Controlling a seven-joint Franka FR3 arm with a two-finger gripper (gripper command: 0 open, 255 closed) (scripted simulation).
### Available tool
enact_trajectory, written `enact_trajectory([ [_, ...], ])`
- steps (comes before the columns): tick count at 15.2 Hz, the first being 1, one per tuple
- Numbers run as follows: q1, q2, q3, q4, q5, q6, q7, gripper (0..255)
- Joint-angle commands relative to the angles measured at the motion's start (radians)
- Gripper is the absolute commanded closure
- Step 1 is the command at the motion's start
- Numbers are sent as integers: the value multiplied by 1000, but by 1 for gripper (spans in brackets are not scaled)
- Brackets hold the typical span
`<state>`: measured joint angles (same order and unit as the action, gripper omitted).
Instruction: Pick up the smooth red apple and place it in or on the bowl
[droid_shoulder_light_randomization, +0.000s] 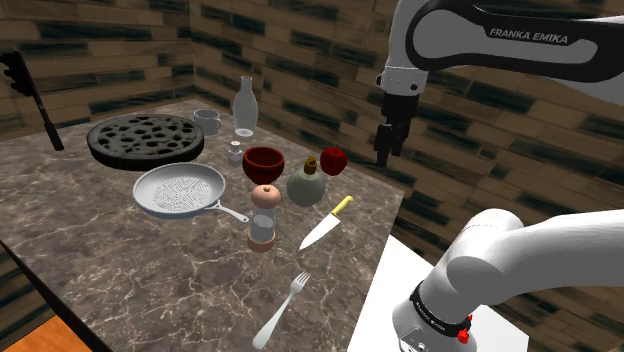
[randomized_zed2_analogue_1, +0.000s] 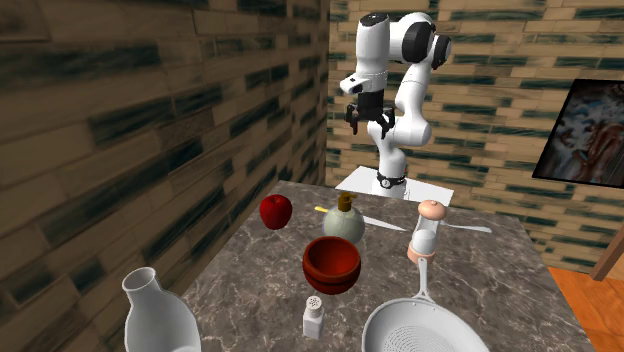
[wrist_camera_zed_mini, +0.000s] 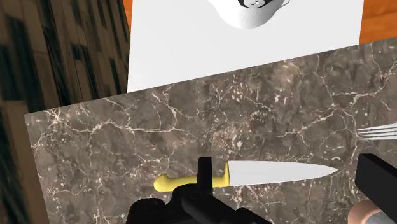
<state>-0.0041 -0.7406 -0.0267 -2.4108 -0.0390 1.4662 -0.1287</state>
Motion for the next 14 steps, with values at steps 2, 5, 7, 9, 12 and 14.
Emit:
enact_trajectory([
  [2, -4, 18, -14, -5, -11, 35, -16, 0],
  [5, -16, 79, -54, -11, -39, 141, -62, 0],
  [7, -23, 125, -81, -8, -53, 210, -93, 0],
  [9, -29, 175, -107, 1, -64, 278, -123, 0],
  [12, -35, 258, -146, 24, -71, 376, -169, 0],
  [14, -36, 316, -171, 46, -70, 438, -201, 0],
])
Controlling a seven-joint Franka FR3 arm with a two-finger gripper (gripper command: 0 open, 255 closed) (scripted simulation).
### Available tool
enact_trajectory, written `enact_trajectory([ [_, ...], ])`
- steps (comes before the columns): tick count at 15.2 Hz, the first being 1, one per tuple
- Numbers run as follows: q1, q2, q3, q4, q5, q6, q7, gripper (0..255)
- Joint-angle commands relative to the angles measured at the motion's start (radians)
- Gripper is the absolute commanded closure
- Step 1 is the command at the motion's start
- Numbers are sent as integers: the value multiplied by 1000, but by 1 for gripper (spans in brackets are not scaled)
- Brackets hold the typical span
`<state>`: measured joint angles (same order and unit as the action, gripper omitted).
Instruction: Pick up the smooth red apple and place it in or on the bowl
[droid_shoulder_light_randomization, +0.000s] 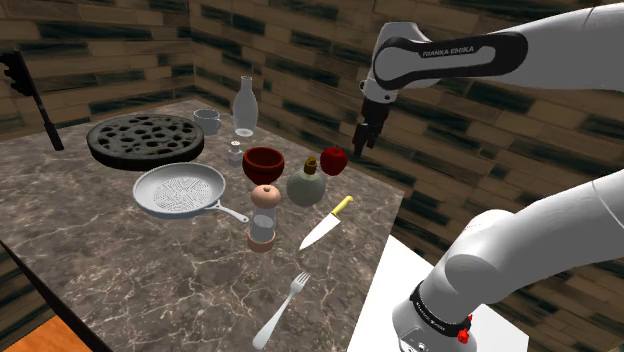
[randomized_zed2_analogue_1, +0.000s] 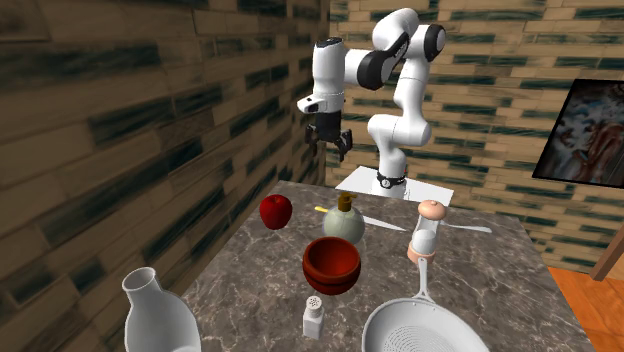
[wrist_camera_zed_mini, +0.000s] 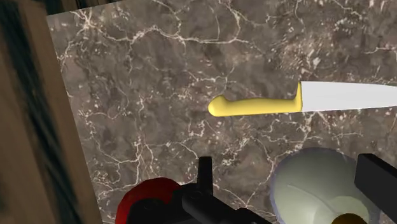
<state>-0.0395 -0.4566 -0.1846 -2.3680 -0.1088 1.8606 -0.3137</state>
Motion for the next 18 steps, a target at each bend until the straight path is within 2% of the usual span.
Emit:
enact_trajectory([
  [1, -2, 62, -26, 17, 2, 73, -33, 0],
  [7, -2, 254, -94, 124, 51, 230, -145, 0],
  [13, -10, 458, -140, 277, 159, 339, -278, 0],
  [18, -12, 490, -139, 258, 175, 389, -290, 0],
])
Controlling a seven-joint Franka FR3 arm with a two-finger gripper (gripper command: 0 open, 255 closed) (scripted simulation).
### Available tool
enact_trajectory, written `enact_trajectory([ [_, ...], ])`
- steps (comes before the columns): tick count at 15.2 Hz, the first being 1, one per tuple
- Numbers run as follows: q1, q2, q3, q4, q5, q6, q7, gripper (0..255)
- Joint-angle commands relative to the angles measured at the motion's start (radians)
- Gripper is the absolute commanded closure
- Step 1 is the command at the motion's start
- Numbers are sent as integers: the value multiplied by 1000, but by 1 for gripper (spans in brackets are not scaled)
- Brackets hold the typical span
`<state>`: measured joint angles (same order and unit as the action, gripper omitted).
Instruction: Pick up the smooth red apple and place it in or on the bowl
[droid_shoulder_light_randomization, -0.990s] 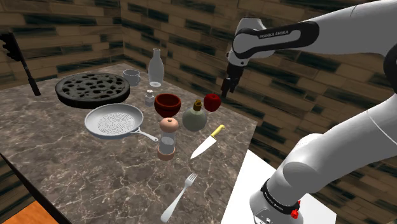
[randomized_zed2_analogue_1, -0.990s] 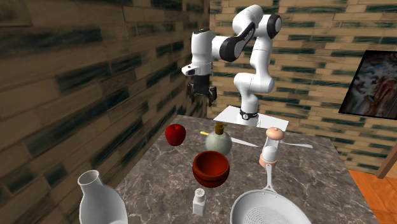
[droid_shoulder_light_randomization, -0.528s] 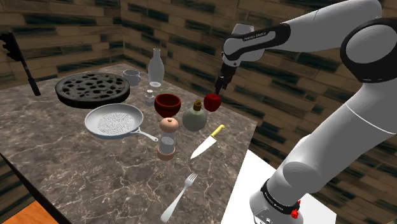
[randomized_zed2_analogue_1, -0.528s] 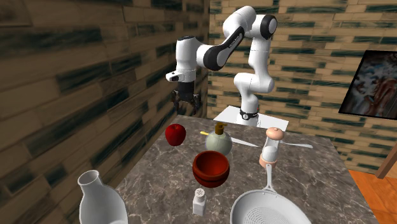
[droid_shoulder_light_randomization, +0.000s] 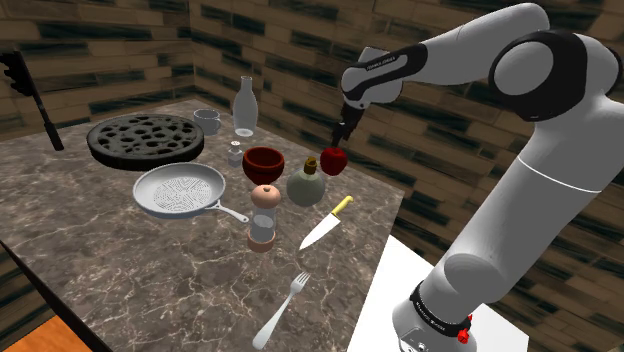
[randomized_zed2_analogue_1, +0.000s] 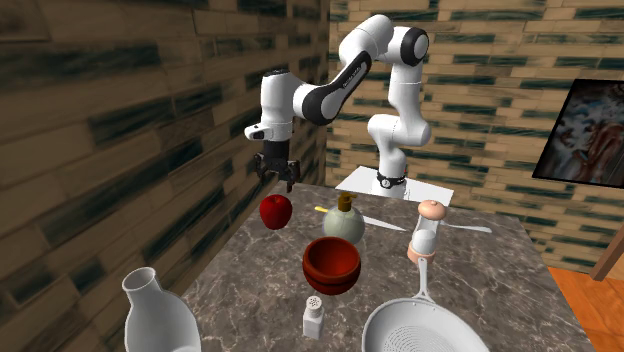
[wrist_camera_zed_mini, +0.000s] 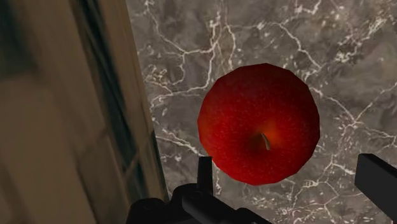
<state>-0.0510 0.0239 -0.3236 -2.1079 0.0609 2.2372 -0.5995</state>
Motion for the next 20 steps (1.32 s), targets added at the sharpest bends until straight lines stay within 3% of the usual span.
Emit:
enact_trajectory([
  [1, 0, 18, 0, -7, 9, 25, -6, 0],
  [11, -1, 39, 1, -19, 19, 56, -14, 0],
  [12, -1, 39, 1, -19, 19, 56, -14, 255],
  [20, -1, 39, 1, -18, 19, 56, -13, 255],
])
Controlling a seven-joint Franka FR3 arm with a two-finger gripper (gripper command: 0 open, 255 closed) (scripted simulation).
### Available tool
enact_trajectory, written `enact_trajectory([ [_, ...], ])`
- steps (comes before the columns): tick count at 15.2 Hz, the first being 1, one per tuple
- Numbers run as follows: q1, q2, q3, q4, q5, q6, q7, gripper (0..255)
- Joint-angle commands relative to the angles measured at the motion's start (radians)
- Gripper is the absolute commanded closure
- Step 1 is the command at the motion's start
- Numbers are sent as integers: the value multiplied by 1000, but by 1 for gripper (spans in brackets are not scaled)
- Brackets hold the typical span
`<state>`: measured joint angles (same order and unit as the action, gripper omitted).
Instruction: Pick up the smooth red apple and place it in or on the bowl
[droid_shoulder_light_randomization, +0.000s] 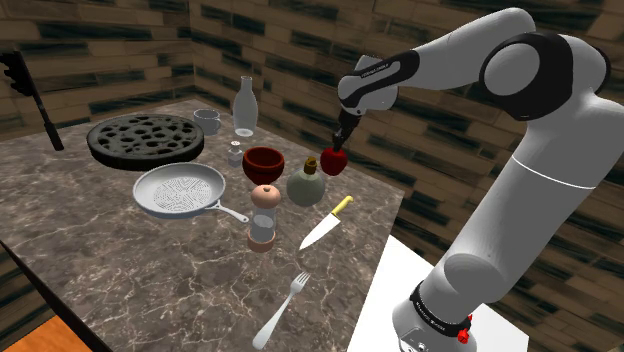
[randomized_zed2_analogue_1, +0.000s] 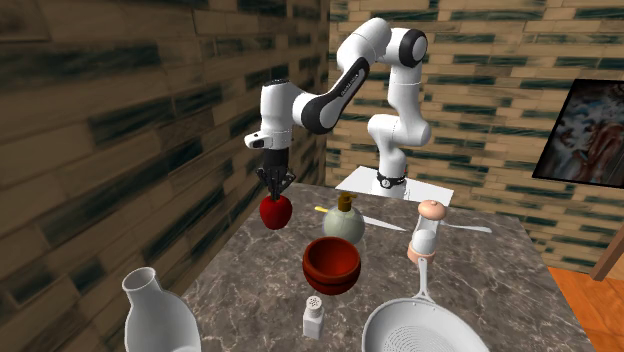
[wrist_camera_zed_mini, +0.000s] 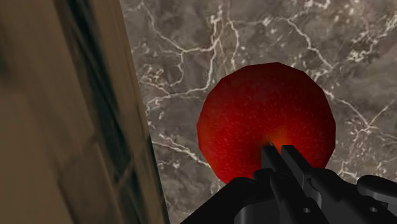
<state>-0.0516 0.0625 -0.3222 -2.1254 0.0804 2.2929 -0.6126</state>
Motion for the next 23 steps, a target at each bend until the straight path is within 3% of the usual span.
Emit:
enact_trajectory([
  [1, 0, 0, 0, -2, 0, 1, -1, 255],
  [23, 4, -97, 1, 192, -48, -284, 41, 255],
])
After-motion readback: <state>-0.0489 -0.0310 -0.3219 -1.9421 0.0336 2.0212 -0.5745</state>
